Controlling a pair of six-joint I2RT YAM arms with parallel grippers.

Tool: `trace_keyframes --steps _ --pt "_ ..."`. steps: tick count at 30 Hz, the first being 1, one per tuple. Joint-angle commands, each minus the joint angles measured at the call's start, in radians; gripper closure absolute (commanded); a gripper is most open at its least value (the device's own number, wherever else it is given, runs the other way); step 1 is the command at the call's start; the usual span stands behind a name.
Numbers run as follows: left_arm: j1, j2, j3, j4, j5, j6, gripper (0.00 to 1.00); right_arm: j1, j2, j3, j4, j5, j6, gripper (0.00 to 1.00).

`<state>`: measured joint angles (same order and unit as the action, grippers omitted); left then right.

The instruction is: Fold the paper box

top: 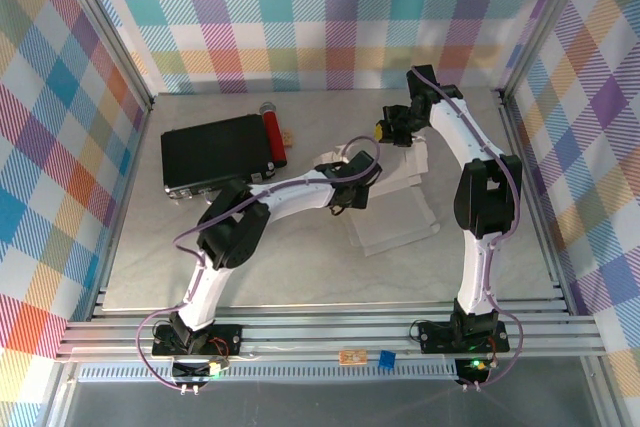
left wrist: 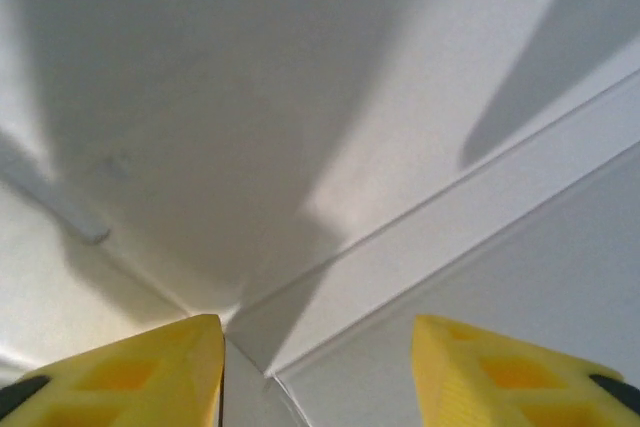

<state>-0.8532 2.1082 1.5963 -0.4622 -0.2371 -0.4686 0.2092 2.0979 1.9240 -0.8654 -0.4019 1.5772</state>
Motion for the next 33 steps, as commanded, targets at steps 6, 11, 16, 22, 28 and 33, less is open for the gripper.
trace_keyframes --steps 6,11,16,22,28,33 --pt "0.174 -0.487 -0.267 0.108 0.202 0.052 0.30 0.001 -0.058 0.005 0.011 0.000 -0.074 1.00" --pt "0.351 -0.512 -0.359 0.090 0.414 0.159 0.36 -0.001 -0.052 -0.001 0.037 -0.034 -0.086 1.00" --pt "0.364 -0.399 -0.327 0.147 0.448 0.283 0.38 -0.002 -0.045 -0.004 0.039 -0.050 -0.092 1.00" --pt "0.362 -0.305 -0.307 0.252 0.474 0.300 0.40 -0.008 -0.038 -0.012 0.037 -0.064 -0.094 1.00" --pt "0.360 -0.248 -0.272 0.244 0.439 0.296 0.47 -0.008 -0.037 -0.017 0.049 -0.064 -0.083 1.00" --pt "0.342 -0.205 -0.225 0.213 0.384 0.282 0.70 -0.008 -0.030 -0.012 0.054 -0.062 -0.075 1.00"
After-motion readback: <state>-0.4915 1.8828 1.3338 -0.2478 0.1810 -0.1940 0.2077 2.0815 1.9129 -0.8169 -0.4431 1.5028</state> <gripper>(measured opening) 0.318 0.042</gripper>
